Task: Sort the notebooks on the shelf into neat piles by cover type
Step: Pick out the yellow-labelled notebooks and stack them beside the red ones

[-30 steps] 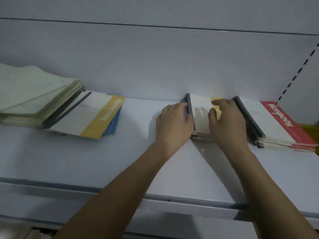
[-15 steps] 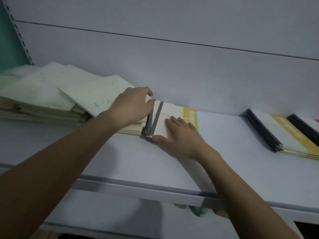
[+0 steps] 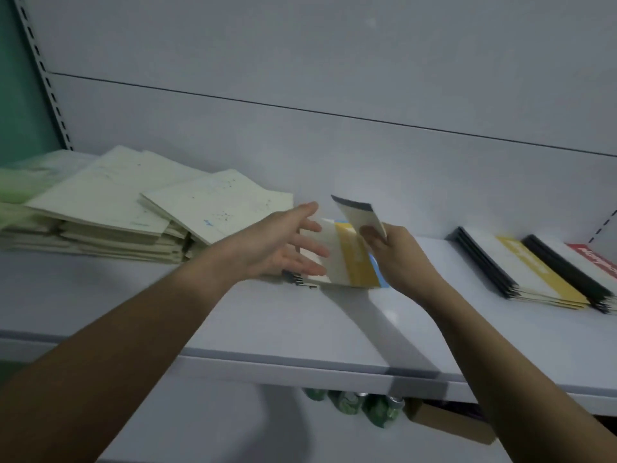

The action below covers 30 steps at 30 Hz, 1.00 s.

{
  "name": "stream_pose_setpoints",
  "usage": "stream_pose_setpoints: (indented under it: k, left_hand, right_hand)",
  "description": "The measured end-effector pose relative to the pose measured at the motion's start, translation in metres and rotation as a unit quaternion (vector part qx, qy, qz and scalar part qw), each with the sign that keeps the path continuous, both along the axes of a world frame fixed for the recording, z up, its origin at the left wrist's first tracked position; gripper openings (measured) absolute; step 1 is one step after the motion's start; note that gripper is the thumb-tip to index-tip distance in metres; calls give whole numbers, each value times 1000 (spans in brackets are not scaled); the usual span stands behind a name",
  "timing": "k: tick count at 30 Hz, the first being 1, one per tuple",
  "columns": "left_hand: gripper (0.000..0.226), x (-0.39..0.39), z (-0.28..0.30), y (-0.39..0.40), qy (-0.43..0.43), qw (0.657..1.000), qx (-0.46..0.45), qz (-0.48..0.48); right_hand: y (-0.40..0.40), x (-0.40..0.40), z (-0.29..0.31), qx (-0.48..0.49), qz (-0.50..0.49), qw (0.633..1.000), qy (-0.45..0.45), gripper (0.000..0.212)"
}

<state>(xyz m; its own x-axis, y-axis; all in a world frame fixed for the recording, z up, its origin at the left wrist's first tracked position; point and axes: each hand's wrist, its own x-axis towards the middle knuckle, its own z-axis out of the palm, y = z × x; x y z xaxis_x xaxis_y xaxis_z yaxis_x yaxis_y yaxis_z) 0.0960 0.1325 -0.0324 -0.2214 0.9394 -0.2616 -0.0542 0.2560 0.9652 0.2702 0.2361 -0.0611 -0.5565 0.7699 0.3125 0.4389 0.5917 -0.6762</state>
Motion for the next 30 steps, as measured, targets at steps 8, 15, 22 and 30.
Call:
stream_pose_setpoints:
  k: [8, 15, 22, 30]
  left_hand:
    - [37, 16, 11, 32, -166, 980, 66, 83]
    - [35, -4, 32, 38, -97, 967, 117, 206]
    - [36, -20, 37, 32, -61, 960, 124, 243]
    - [31, -45, 45, 19, -60, 958, 136, 246]
  right_hand:
    - [-9, -6, 15, 197, 132, 960, -151, 63]
    - [23, 18, -5, 24, 28, 979, -201, 94]
    - [11, -22, -35, 169, 114, 924, -323, 43]
    - [16, -1, -27, 145, -2, 976, -162, 25]
